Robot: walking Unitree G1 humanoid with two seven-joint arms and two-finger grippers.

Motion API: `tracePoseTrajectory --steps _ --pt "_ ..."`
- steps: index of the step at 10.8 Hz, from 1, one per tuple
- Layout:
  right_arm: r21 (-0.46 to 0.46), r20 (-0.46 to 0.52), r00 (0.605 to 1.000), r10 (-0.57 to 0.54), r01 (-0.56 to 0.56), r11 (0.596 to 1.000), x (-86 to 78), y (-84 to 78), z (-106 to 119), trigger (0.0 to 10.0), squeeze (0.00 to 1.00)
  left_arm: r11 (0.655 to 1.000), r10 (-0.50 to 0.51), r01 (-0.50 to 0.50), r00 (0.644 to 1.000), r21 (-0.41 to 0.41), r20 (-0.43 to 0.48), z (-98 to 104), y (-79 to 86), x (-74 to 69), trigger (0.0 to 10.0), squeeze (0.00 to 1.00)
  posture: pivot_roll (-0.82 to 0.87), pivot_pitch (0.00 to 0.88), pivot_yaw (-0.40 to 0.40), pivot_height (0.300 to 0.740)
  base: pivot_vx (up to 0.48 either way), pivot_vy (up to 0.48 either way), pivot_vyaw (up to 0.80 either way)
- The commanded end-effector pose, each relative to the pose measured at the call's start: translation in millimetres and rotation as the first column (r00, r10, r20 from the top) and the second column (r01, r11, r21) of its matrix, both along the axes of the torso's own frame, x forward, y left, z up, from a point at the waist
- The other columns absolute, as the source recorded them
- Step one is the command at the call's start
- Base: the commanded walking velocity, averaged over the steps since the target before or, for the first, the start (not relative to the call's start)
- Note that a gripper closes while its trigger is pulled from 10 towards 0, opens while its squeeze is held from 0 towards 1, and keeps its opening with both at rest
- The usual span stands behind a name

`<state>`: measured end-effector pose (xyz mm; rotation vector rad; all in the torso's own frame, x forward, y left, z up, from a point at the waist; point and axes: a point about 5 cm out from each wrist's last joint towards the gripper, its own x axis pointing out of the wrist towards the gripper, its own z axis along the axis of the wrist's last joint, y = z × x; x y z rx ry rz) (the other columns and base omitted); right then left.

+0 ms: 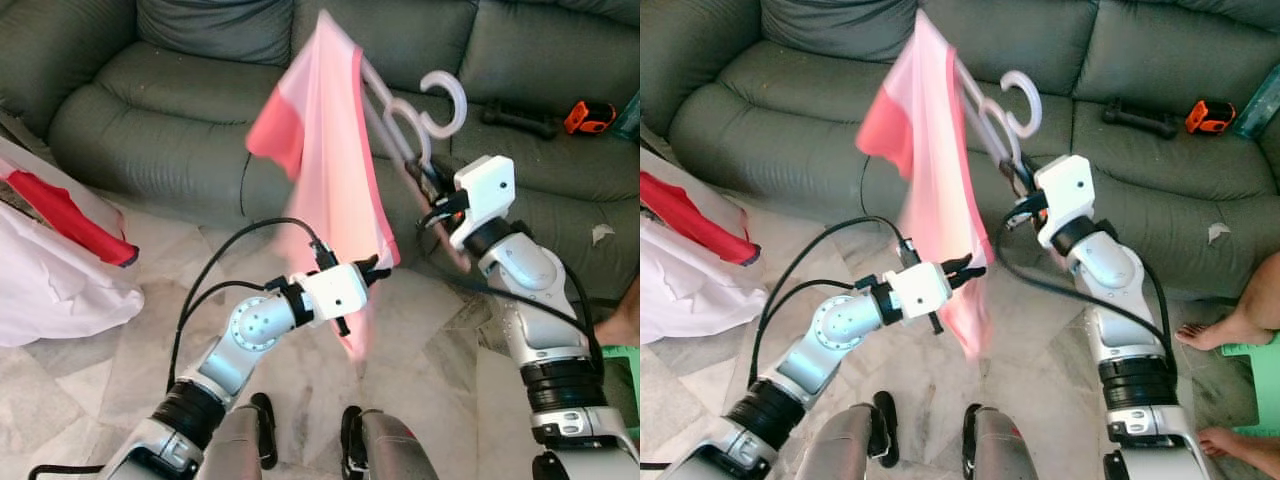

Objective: Hang hanger

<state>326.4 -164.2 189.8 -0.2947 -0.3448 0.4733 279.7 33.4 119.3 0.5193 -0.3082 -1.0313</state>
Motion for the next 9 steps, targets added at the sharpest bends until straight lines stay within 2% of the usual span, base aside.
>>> tracePoseTrajectory --steps 1,2,7,9 --pt "-0.004 0.025 1.000 0.011 -0.011 1.000 -0.9 5.2 1 10.0 0.00 1.000 -0.013 0.013 1.000 -0.005 -0.016 -3 -4.2 -2.2 10.0 0.75 -0.08 0.212 -0.034 0.740 0.000 0.000 0.00" --pt "0.008 0.031 0.999 0.022 -0.022 1.000 -1.8 9.8 2 10.0 0.00 1.000 -0.011 0.010 0.999 -0.016 -0.034 -4 -5.3 -1.4 10.0 1.00 -0.08 0.212 -0.037 0.740 0.000 0.000 0.00" --pt "-0.090 0.117 0.989 0.088 -0.077 0.993 -8.6 29.3 2 10.0 0.00 1.000 0.026 -0.026 0.997 0.009 -0.067 -17 -0.6 1.3 10.0 1.00 -0.08 0.217 -0.043 0.740 0.000 0.000 0.00" --pt "-0.085 0.128 0.988 0.082 -0.072 0.994 -11.1 32.2 -2 10.0 0.00 0.995 0.096 -0.096 0.994 0.007 -0.053 -17 4.2 7.6 10.0 1.00 -0.08 0.219 -0.042 0.740 0.000 0.000 0.00"
